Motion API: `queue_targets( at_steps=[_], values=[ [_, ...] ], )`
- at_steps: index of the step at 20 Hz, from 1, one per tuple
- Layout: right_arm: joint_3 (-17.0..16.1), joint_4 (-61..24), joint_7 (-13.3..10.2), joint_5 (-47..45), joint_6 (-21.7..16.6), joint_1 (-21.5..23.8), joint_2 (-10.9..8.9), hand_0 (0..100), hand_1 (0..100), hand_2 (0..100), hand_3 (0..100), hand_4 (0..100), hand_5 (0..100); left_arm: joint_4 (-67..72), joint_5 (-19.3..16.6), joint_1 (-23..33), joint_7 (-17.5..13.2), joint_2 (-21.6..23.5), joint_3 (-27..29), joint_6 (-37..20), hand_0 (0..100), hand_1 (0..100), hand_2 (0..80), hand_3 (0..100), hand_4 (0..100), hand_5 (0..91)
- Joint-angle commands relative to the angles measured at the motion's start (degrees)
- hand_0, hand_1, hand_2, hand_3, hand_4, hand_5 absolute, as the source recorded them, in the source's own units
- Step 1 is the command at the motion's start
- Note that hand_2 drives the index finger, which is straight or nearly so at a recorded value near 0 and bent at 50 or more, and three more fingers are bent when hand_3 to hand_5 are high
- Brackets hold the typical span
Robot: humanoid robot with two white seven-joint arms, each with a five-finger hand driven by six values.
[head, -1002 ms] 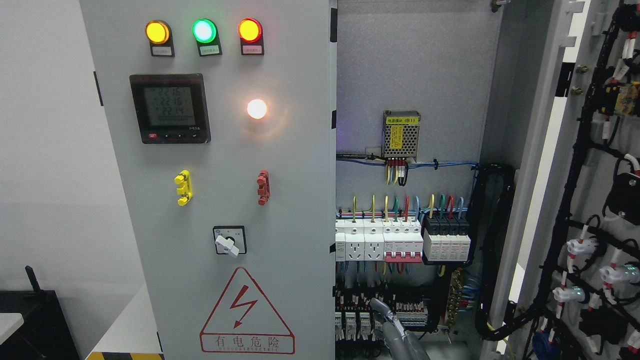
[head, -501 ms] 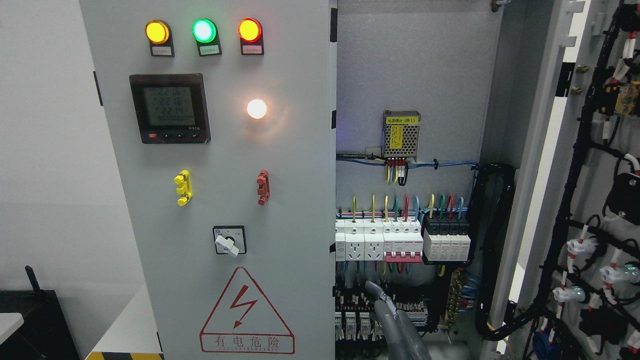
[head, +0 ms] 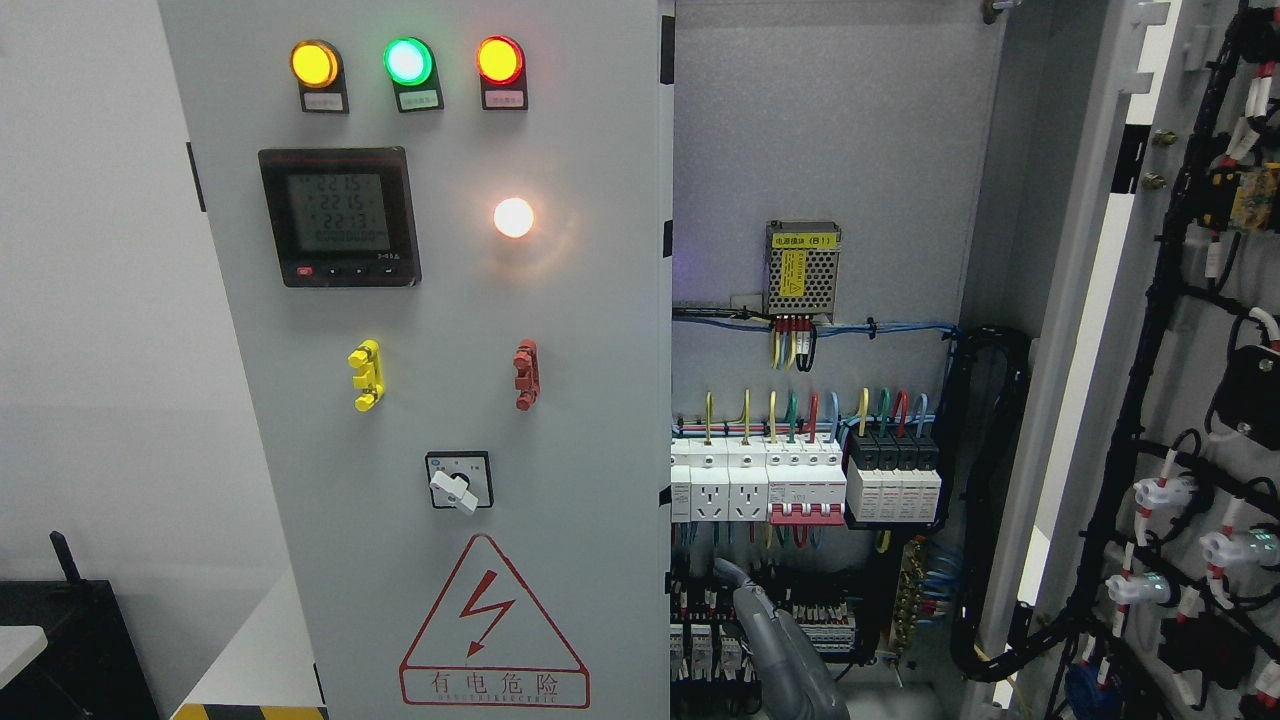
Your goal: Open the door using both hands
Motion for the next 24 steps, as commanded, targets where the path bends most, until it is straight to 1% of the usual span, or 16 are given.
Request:
queue_targets(
  at_steps=[1,10,14,19,22,24],
  values=[
    [0.3,3.6,0.3,-0.4,0.0,-1.7,0.5,38,0,0,0,0,0,0.0,1.3,0.0,0.1,0.0,0.0,0.0,0,0,0.0,0,0,0.0],
    [0.3,4.0,0.4,-2.0,0.1,-3.2,0.5,38,0,0,0,0,0,0.0,1.3,0.0,0.1,0.0,0.0,0.0,0,0,0.0,0,0,0.0],
    [0.3,4.0,1.1,-2.0,0.1,-3.8,0.5,38,0,0,0,0,0,0.0,1.3,0.0,0.1,0.0,0.0,-0.1,0,0,0.0,0,0,0.0],
    [0.4,3.9,1.2,-2.2,0.0,-4.0,0.5,38,0,0,0,0,0,0.0,1.3,0.0,0.1,0.0,0.0,0.0,0,0,0.0,0,0,0.0],
    [1.1,3.7,1.2,-4.9,0.0,-4.1,0.5,38,0,0,0,0,0,0.0,1.3,0.0,0.1,-0.1,0.0,-0.1,0,0,0.0,0,0,0.0],
    [1.1,3.7,1.2,-5.1,0.1,-4.1,0.5,38,0,0,0,0,0,0.0,1.3,0.0,0.1,0.0,0.0,-0.1,0,0,0.0,0,0,0.0]
  ],
)
